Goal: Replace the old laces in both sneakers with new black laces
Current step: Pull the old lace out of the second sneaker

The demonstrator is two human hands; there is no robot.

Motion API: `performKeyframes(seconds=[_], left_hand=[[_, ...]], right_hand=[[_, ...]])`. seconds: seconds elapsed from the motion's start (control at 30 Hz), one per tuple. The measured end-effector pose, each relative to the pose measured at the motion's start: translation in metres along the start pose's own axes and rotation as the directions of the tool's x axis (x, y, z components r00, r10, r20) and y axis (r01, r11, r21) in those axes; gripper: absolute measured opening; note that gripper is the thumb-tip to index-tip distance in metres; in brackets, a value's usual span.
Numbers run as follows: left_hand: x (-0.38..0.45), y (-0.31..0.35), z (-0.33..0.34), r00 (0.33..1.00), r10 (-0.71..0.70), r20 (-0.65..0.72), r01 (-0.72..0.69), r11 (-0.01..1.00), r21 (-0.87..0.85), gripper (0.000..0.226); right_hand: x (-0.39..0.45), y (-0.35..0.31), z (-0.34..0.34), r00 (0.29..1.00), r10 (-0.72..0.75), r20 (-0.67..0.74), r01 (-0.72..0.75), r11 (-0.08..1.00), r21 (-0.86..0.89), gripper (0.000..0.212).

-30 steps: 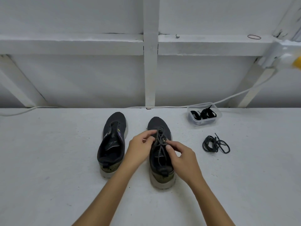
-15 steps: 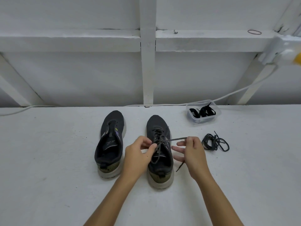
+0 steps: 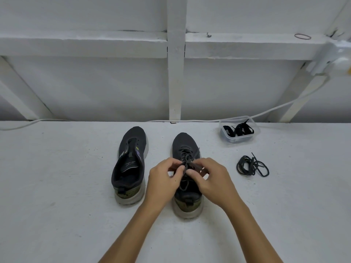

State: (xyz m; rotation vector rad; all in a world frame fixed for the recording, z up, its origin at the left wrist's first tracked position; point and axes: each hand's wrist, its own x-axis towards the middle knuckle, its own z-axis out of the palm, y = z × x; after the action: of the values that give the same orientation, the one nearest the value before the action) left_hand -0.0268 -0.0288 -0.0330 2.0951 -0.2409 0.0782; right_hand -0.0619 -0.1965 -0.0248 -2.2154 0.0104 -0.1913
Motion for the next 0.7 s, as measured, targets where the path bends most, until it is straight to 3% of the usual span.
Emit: performKeyframes(seconds=[0.17,0.2,0.23,0.3,0.33,0.4,0.5,0.7], left_hand=[[0.000,-0.001,0.001,1.000,0.000,0.009,0.000,1.000,0.004,0.006],[0.000,-0.002,0.001,1.000,-0.003,-0.003,0.003,1.000,0.003,0.005],[0.001,-0.002,0.001,1.000,-0.011,-0.018,0.011,1.000,-0.002,0.004],[0.001,-0.004,-0.001,0.999,-0.039,-0.031,0.038,0.999,-0.024,0.005],[0.001,-0.004,-0.002,0.999,-0.048,-0.018,0.048,0.998,-0.030,0.005],[0.001,-0.002,-0.003,0.999,-0.047,0.010,0.047,0.999,-0.024,0.005],[0.000,0.000,-0.002,0.999,-0.042,-0.002,0.042,0.999,-0.012,0.004],[-0.001,-0.002,-0.002,0.999,-0.034,-0.005,0.034,0.999,0.004,0.003]], right_hand=[[0.007,-0.003,0.006,0.995,0.044,-0.087,-0.053,0.994,-0.099,0.012],[0.009,-0.004,0.004,0.986,0.131,-0.106,-0.133,0.991,-0.005,0.014],[0.011,-0.005,0.002,0.956,0.270,-0.116,-0.243,0.948,0.205,0.016],[0.013,-0.010,-0.003,0.850,0.527,-0.020,-0.423,0.703,0.571,0.019],[0.013,-0.010,-0.005,0.824,0.566,0.020,-0.462,0.651,0.603,0.020],[0.010,-0.006,-0.005,0.856,0.513,0.059,-0.465,0.717,0.519,0.022],[0.005,-0.005,0.001,0.936,0.344,0.075,-0.347,0.865,0.361,0.014],[0.008,-0.005,0.006,0.962,0.273,0.019,-0.261,0.898,0.354,0.003]])
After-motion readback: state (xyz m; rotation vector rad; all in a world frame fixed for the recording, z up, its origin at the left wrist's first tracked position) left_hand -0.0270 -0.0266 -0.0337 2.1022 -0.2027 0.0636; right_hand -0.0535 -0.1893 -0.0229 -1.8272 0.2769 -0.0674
